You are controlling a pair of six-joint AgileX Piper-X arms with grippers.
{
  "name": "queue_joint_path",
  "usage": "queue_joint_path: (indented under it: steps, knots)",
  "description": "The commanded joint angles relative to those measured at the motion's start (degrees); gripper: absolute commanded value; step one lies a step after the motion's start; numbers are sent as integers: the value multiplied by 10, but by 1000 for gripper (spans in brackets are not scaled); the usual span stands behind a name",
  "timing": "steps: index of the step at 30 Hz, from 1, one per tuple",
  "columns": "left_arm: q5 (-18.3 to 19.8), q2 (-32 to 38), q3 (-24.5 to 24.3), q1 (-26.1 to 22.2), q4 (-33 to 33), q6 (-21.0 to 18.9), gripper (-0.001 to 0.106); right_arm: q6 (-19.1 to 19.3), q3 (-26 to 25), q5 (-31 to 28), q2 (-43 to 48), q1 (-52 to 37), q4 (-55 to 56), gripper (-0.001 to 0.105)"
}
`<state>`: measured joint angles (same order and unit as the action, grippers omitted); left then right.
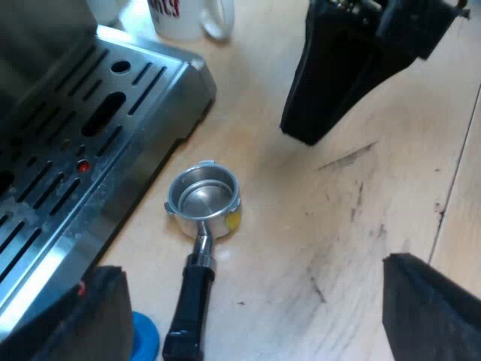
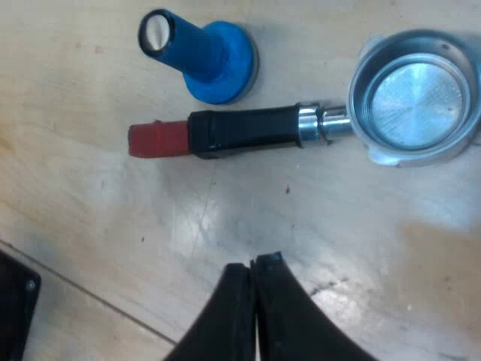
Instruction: Put the handle in the coffee machine
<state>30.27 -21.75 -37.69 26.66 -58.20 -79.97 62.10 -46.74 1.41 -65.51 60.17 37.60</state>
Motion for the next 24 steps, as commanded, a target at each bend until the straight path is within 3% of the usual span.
queue_joint_path:
  steps: [1,4,6,8,11,24]
  knots:
    - [-12,40,-8,2,-19,-26,71,25,-5,-28,21,2,16,0]
    - [-38,91,-8,2,-26,-25,71,38,-6,-42,28,2,16,12]
    - [-39,113,-8,2,-31,-25,71,38,-9,-43,28,0,16,29]
    - [-39,134,-8,2,-47,-25,71,42,-14,-45,28,0,16,59]
    - [-39,144,-8,2,-69,-25,71,62,-21,-49,28,0,15,83]
    - [-37,141,34,2,-36,-25,71,68,-44,-56,-56,0,14,81]
